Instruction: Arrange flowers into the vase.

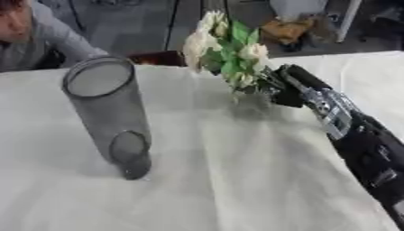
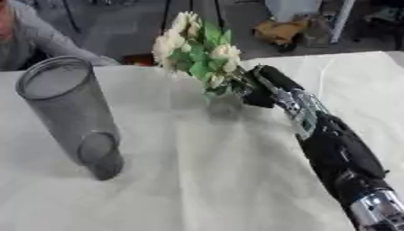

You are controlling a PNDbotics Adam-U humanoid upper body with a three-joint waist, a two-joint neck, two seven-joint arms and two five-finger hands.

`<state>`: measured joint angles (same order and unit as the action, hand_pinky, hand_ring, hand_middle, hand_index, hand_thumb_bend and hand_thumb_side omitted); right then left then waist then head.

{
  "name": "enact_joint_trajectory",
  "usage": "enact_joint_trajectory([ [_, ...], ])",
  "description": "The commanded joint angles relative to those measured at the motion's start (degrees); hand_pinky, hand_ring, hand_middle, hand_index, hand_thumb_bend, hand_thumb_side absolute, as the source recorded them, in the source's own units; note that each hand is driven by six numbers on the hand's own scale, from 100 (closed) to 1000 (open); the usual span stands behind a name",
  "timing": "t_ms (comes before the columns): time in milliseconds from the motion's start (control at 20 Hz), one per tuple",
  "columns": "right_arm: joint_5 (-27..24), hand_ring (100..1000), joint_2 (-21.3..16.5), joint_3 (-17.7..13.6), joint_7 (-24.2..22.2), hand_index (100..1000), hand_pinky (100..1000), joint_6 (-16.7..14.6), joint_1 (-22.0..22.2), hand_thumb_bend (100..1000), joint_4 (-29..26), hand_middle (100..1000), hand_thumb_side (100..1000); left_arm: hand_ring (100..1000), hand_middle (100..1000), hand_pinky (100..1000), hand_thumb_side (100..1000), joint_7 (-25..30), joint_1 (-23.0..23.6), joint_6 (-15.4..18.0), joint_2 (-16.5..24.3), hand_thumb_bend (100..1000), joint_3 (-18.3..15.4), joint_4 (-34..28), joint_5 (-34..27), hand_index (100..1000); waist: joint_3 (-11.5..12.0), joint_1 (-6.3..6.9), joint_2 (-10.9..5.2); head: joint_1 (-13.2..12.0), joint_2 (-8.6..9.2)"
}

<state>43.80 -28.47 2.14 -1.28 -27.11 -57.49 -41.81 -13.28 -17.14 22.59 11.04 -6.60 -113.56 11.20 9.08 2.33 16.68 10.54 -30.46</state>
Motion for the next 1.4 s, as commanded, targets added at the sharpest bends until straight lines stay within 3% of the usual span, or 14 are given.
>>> enact_joint_trajectory([
  [50, -2.46, 107, -0.66, -0.46, 1.15, 474, 100, 0.72, -1.62, 100, -3.37, 100, 808, 615, 851, 540, 1000, -0.17, -0.27, -0.07, 0.45, 100, -0.36, -1.03, -0.04, 908, 0.00, -0.03, -1.01, 0.18, 0.85],
  [450, -12.59, 115, 0.66, -1.08, 1.84, 453, 100, 6.20, -2.84, 100, -9.28, 100, 661, 615, 852, 542, 1000, -0.16, -0.27, -0.10, 0.39, 100, -0.34, -1.03, -0.05, 907, 0.05, -0.05, -1.18, 0.26, 0.93],
  [500, -14.25, 114, 0.93, -1.01, 1.80, 452, 100, 7.03, -3.06, 100, -10.35, 100, 693, 615, 852, 542, 1000, -0.15, -0.28, -0.10, 0.38, 100, -0.33, -1.03, -0.05, 907, 0.06, -0.06, -1.22, 0.28, 0.92],
  [550, -15.91, 114, 1.29, -0.95, 1.77, 451, 100, 7.85, -3.36, 100, -11.44, 100, 627, 616, 852, 542, 1000, -0.12, -0.31, -0.10, 0.38, 100, -0.31, -1.03, -0.05, 907, 0.08, -0.08, -1.27, 0.30, 0.91],
  [750, -20.22, 110, 3.29, -0.41, 1.87, 449, 100, 10.69, -5.13, 100, -15.57, 100, 605, 616, 853, 543, 1000, 0.01, -0.42, -0.08, 0.35, 100, -0.18, -1.03, -0.07, 907, 0.26, -0.24, -1.52, 0.50, 0.85],
  [1400, -21.19, 100, 14.75, -0.82, 5.71, 444, 100, 15.83, -9.73, 100, -24.45, 100, 541, 617, 852, 546, 1000, 0.41, -0.78, 0.02, 0.16, 100, 0.13, -1.03, -0.38, 906, 1.33, -0.78, -2.29, 1.41, 0.91],
])
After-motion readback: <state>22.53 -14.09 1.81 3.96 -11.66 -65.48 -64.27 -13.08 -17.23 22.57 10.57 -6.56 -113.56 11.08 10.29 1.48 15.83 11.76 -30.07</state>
